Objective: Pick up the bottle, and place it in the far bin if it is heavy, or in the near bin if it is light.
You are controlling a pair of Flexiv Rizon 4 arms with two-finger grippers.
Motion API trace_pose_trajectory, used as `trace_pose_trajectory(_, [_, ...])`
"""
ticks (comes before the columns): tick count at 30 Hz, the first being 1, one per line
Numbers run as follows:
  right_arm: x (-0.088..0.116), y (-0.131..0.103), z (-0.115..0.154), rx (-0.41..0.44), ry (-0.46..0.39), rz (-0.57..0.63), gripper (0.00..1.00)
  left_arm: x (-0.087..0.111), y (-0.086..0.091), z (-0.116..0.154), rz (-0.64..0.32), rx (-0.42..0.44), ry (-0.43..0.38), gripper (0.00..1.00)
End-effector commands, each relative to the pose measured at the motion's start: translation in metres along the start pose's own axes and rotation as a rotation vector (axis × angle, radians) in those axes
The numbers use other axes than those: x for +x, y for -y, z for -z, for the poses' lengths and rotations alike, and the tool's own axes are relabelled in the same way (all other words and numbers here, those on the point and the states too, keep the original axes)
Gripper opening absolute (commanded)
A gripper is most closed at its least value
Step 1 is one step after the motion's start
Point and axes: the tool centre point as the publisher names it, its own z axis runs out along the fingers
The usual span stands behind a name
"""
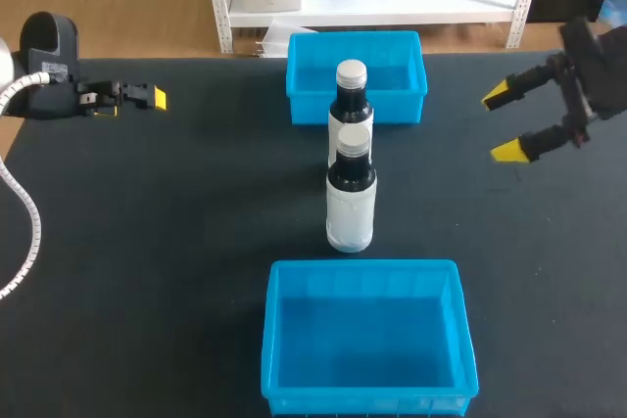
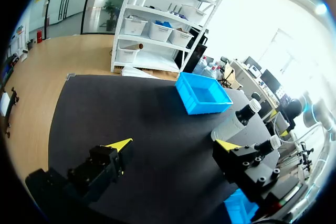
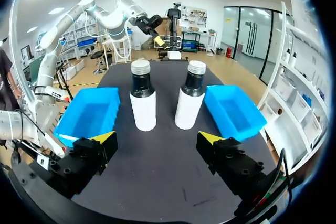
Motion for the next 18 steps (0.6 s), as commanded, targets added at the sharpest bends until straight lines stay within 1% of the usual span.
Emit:
trace_pose_trajectory(1, [-0.012, -0.014, -0.021, 0.045, -0.018, 0.011, 1.0, 0.0, 0.0, 0.0, 0.0, 0.0, 0.0, 1.0])
trace_pose_trajectory(9, [-0.027, -0.019, -0.061, -0.015, -0.007, 0.049, 1.0, 0.0, 0.0, 0.0, 0.0, 0.0, 0.0, 1.0])
trace_pose_trajectory(18, [-0.04, -0.021, -0.091, -0.068, 0.006, 0.071, 1.0, 0.0, 0.0, 0.0, 0.0, 0.0, 0.0, 1.0])
